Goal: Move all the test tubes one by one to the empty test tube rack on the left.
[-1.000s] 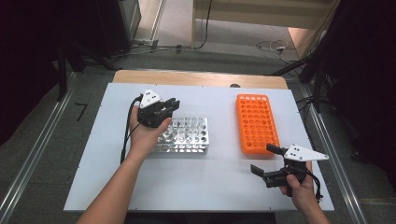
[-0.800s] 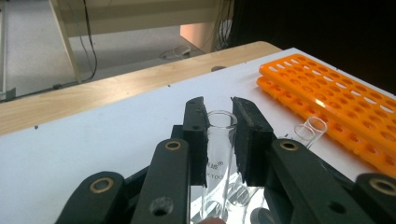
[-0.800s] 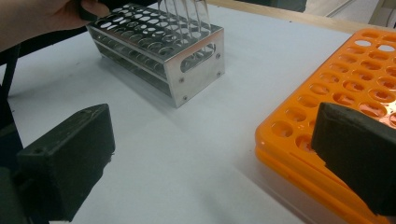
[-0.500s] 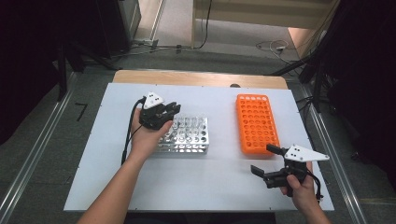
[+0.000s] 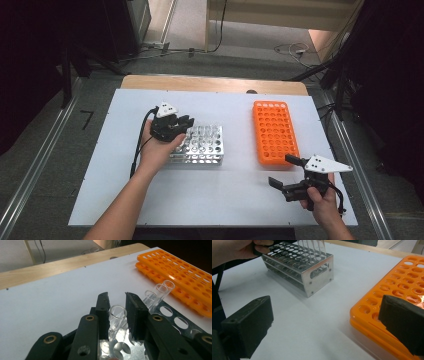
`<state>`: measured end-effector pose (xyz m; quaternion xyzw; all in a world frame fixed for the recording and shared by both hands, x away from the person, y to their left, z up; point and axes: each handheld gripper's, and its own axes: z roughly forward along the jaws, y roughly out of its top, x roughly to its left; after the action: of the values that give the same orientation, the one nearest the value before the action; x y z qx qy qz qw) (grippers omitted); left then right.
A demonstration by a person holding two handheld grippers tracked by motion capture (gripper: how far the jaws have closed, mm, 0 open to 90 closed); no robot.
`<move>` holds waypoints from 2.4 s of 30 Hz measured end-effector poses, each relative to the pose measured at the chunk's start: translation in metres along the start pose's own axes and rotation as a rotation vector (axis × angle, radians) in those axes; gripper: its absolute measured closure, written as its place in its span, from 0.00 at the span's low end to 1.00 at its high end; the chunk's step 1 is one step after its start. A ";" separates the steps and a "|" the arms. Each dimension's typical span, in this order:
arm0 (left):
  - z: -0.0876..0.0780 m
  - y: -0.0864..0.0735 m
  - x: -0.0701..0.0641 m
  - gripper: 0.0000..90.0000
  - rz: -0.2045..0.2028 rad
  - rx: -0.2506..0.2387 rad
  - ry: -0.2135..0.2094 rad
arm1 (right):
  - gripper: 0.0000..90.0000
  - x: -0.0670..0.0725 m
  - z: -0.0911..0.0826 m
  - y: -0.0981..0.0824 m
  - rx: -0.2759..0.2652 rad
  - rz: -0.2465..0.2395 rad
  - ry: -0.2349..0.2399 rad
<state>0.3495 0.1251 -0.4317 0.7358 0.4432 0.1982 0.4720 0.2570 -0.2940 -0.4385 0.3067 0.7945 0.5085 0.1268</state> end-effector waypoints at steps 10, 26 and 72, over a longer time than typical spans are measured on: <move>-0.006 -0.001 0.002 0.56 -0.041 -0.012 -0.013 | 0.00 -0.001 0.000 0.000 -0.001 0.000 -0.003; -0.028 -0.007 -0.007 0.03 -0.027 -0.065 -0.078 | 0.00 -0.003 0.001 0.000 0.001 0.004 -0.010; -0.124 -0.069 -0.024 0.00 0.023 -0.196 -0.127 | 0.00 -0.011 0.001 -0.004 0.006 0.012 -0.042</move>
<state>0.2165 0.1802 -0.4299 0.7024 0.3824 0.1991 0.5664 0.2643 -0.3012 -0.4431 0.3224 0.7913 0.5005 0.1394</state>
